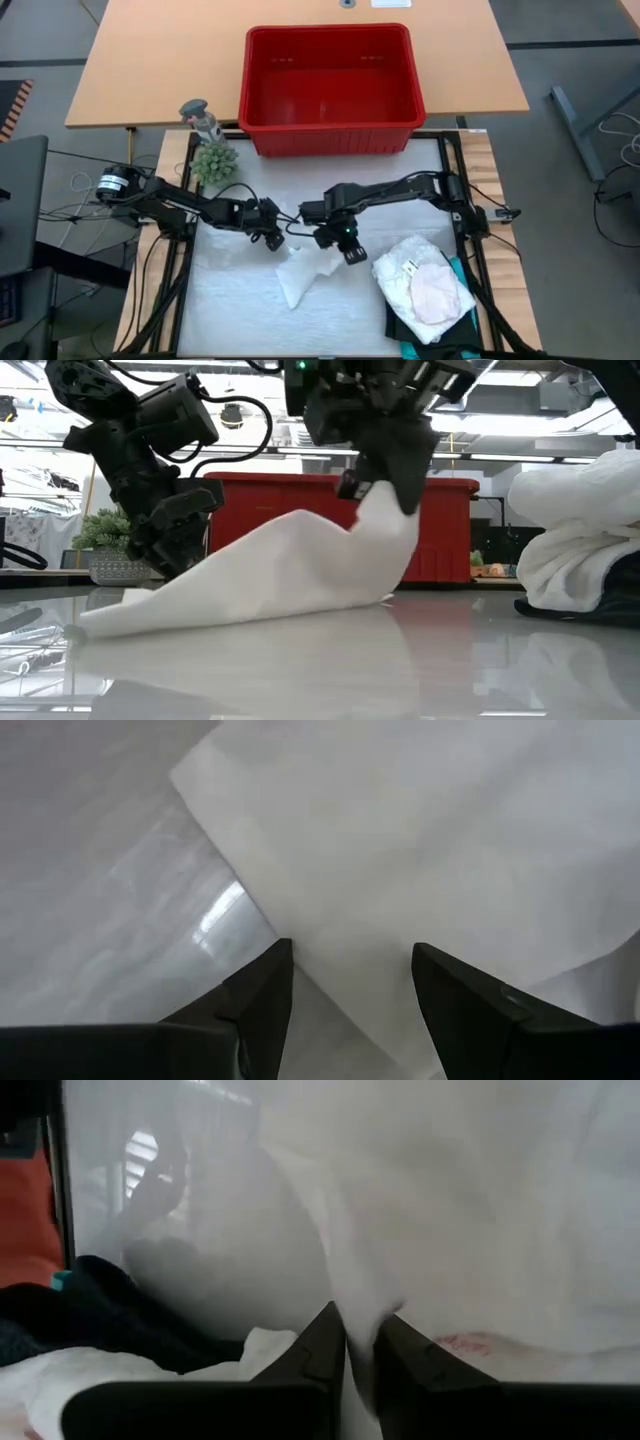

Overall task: Fold Laundry from Bin
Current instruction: Fold the white boxers

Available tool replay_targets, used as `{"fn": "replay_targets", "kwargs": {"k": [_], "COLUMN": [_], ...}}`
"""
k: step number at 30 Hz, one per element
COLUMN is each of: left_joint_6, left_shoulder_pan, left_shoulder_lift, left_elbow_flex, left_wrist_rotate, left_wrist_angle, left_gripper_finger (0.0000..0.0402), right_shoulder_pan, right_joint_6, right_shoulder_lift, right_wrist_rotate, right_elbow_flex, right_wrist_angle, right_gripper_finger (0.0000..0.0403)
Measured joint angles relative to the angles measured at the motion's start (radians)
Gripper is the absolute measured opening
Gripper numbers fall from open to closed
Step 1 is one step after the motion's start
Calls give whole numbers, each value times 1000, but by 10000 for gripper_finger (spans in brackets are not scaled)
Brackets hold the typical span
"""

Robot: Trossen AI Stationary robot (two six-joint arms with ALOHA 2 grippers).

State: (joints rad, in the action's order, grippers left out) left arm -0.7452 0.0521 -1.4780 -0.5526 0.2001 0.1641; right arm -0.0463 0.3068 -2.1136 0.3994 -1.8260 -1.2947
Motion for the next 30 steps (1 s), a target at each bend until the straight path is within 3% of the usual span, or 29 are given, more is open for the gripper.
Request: {"fn": "replay_targets", "kwargs": {"k": [8,20,30], "left_joint_6": [0,-34,-133], "left_shoulder_pan": [39,110,161], "left_shoulder_lift": [1,2,5], "left_elbow_flex": [0,-1,4], "left_wrist_rotate": [-2,17,88], "left_wrist_angle": [17,80,41], "left_gripper_finger": [194,194,194], "right_shoulder_pan": [-18,-14,33], "right_joint_6": [-94,-125,-145], "right_shoulder_lift": [0,51,152], "right_wrist_rotate": [20,21,19], "right_elbow_flex": [94,95,95], "right_wrist_angle": [-5,-182,-157], "right_gripper_finger": [70,73,73]}}
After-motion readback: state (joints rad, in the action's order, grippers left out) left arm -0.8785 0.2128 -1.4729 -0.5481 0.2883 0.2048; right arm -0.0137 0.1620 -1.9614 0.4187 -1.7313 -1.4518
